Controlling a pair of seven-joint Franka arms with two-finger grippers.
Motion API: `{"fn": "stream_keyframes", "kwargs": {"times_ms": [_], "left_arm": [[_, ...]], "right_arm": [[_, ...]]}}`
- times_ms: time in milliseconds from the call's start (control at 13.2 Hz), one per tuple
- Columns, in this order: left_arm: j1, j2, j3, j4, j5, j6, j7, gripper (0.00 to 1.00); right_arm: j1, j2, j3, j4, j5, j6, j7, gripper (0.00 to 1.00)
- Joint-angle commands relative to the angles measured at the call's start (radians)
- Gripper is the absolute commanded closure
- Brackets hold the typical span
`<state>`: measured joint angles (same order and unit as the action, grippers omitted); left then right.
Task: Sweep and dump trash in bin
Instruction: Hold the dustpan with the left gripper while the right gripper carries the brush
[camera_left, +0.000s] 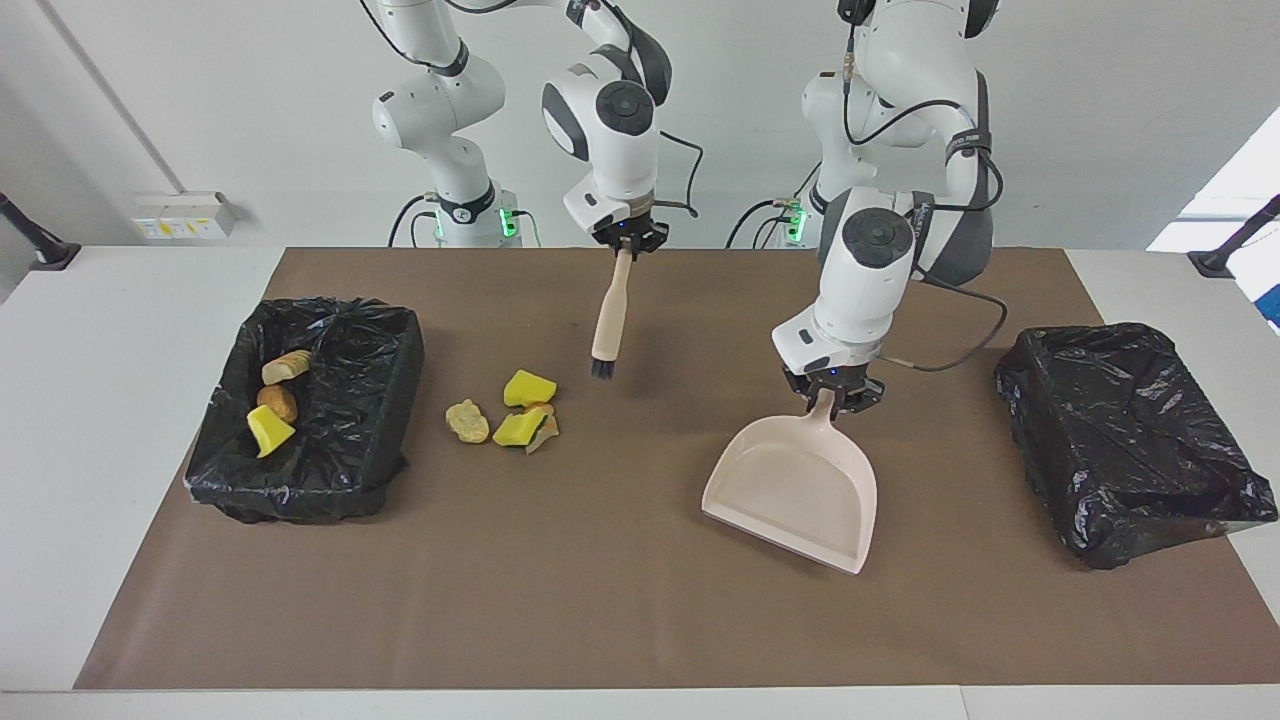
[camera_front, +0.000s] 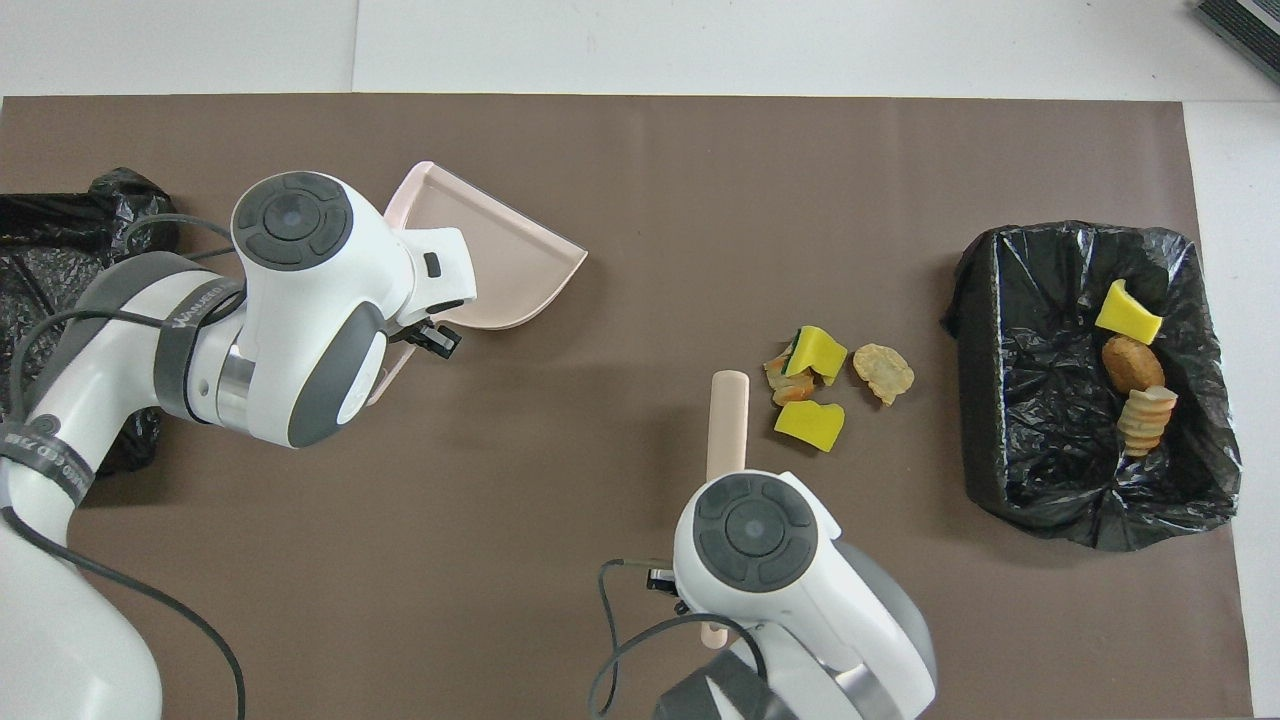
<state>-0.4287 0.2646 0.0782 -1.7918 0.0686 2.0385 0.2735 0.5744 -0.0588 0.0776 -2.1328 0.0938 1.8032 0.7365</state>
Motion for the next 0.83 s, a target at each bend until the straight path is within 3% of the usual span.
{"fn": "stream_keyframes", "kwargs": {"times_ms": [0, 227, 529, 755], "left_arm": [[0.025, -0.01, -0.008, 0.011, 0.039, -0.04, 0.25, 1.0], [0.01, -0.034, -0.008, -0.01, 0.164, -0.125, 0.516, 1.0], [-0.048, -0.031, -0.015, -0.052, 0.166, -0.138, 0.523, 1.0], [-0.116, -0.059, -0.021, -0.105, 0.163, -0.097, 0.515, 1.0]], "right_arm": [[-0.083, 0.062, 0.013, 0.062, -0.171, -0.086, -0.155, 1.0], [-0.175, 0.125, 0.016, 0.097, -0.362, -0.139, -0.242, 1.0], [-0.252, 0.145, 0.013, 0.077, -0.456, -0.124, -0.264, 1.0], [-0.358, 0.136, 0.013, -0.004, -0.457, -0.015, -0.365, 1.0]]}}
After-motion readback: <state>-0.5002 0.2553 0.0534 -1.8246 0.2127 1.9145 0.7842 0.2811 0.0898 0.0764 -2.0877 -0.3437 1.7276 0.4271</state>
